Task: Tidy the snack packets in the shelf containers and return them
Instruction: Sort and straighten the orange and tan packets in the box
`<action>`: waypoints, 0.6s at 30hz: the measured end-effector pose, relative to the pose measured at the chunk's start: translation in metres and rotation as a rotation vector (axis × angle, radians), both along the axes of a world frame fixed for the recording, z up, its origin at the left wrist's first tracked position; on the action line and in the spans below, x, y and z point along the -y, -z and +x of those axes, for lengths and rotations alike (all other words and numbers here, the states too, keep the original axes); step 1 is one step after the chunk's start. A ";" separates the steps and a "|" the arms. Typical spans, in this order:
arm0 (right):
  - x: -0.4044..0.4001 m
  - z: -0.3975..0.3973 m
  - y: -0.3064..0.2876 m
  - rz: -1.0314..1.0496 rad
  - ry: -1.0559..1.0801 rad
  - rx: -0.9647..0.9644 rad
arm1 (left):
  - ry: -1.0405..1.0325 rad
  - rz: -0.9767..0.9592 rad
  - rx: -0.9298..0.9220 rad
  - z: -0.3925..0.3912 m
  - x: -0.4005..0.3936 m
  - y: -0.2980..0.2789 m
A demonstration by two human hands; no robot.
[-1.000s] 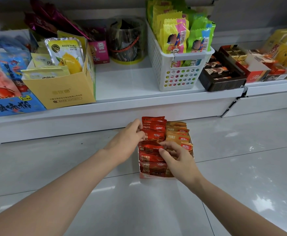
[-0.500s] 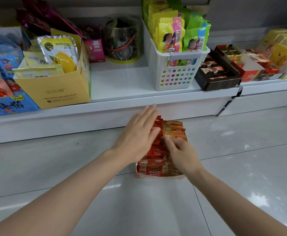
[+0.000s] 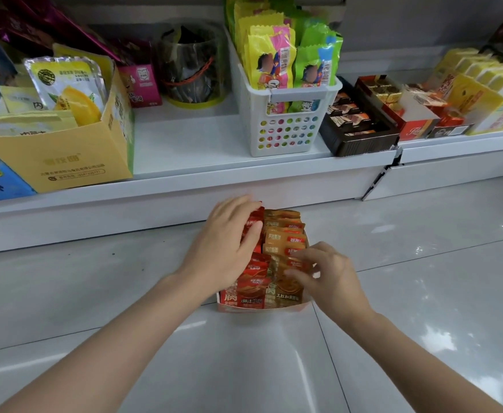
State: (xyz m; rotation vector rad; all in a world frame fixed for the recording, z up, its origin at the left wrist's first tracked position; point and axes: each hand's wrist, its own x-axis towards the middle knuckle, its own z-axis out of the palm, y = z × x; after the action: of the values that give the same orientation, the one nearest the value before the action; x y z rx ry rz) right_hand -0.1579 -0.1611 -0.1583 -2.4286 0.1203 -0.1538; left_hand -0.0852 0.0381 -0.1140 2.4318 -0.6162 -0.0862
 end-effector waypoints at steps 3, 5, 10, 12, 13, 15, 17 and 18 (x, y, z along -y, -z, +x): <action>-0.002 0.003 -0.002 -0.013 0.026 -0.003 | -0.046 -0.144 -0.059 -0.010 0.002 -0.006; 0.005 0.006 -0.017 0.084 0.100 -0.008 | -0.100 -0.265 -0.155 -0.010 0.005 -0.010; 0.036 0.022 -0.095 0.299 0.171 0.051 | -0.119 -0.691 -0.572 -0.014 0.013 -0.030; 0.042 0.024 -0.125 0.371 0.177 0.046 | 0.003 -0.816 -0.770 -0.024 0.023 -0.036; 0.043 0.023 -0.134 0.401 0.181 0.033 | 0.072 -0.820 -0.826 -0.031 0.029 -0.038; 0.042 0.019 -0.146 0.441 0.199 0.006 | 0.123 -0.784 -0.795 -0.042 0.039 -0.040; 0.040 0.015 -0.149 0.518 0.237 -0.006 | 0.101 -0.811 -0.798 -0.051 0.044 -0.041; 0.039 0.013 -0.149 0.569 0.260 -0.015 | 0.092 -0.845 -0.836 -0.055 0.044 -0.042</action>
State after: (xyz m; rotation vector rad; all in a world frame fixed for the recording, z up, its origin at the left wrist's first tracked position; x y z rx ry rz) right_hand -0.1451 -0.2002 -0.0091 -1.8402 0.4270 -0.1889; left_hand -0.1405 -0.0062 -0.0715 1.3638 -0.2742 -0.6870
